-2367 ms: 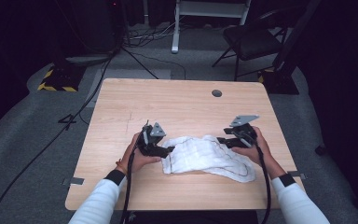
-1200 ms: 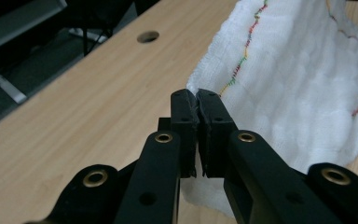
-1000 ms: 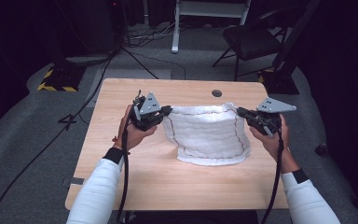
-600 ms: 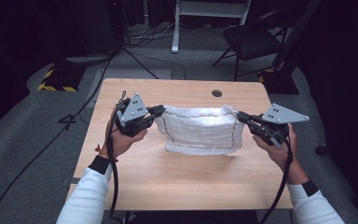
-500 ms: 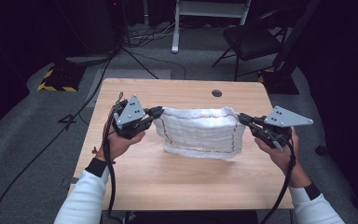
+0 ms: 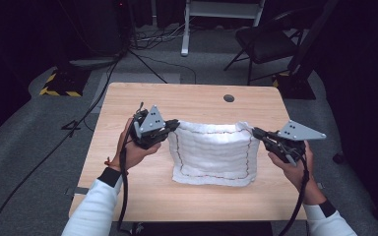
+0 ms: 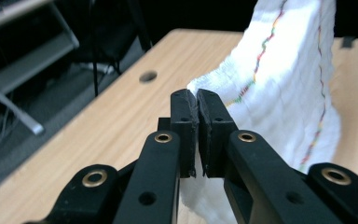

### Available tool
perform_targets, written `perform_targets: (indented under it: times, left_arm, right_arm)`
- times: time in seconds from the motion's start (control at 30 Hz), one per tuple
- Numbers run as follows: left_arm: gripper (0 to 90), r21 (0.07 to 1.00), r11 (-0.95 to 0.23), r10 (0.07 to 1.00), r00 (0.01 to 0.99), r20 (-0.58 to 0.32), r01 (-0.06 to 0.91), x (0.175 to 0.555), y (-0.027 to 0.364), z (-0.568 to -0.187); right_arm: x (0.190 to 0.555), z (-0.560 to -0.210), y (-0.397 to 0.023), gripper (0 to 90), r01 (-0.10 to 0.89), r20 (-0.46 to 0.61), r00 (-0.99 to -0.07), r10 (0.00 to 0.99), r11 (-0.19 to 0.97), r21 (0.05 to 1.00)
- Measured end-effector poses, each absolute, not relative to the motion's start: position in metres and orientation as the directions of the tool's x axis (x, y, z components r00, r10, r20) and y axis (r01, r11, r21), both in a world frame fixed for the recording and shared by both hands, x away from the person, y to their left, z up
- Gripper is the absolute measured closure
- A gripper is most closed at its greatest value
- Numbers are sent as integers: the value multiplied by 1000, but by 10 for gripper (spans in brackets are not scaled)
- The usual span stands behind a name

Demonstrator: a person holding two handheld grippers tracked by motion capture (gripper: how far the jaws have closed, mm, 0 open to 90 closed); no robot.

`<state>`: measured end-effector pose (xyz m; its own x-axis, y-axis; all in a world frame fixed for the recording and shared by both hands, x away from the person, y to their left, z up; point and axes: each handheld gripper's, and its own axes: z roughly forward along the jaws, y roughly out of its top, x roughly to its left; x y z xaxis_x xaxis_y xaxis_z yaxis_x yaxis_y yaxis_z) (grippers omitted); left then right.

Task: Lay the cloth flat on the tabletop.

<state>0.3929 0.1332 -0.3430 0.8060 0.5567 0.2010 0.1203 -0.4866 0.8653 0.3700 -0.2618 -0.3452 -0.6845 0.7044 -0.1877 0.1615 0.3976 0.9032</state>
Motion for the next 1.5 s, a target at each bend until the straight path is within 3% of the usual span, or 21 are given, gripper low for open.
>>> perform_targets:
  times: [0.1,0.2,0.37,0.43,0.47,0.57,0.7,0.9,1.23,1.5]
  left_arm:
    - [856,864,-476,584,793,170,166,419,127,-361]
    - [856,844,-487,624,766,158,223,457,115,-384]
    - [851,830,-482,675,722,149,279,490,103,-408]
    - [757,827,-454,726,675,127,332,504,98,-420]
    - [604,804,-448,757,644,110,390,515,92,-431]
    - [390,768,-461,758,647,82,444,517,84,-445]
    - [270,733,-519,713,696,86,440,507,80,-455]
    - [229,692,-592,625,778,70,413,468,91,-466]
    - [222,669,-622,554,833,10,406,397,113,-485]
    - [233,659,-625,569,822,19,418,377,116,-496]
  right_arm:
    - [385,-355,-262,882,184,-187,-673,716,407,895]
    - [423,-375,-260,882,231,-195,-646,738,433,871]
    - [466,-396,-258,882,302,-200,-609,768,458,836]
    - [487,-410,-256,836,329,-212,-583,784,467,821]
    - [501,-421,-254,678,390,-227,-539,811,479,786]
    - [513,-433,-256,619,442,-212,-509,834,464,767]
    - [505,-437,-263,503,464,-162,-551,819,462,756]
    - [466,-445,-272,386,471,-122,-632,765,504,724]
    - [402,-476,-285,320,467,-135,-719,682,617,633]
    - [382,-486,-300,323,499,-96,-706,701,590,635]
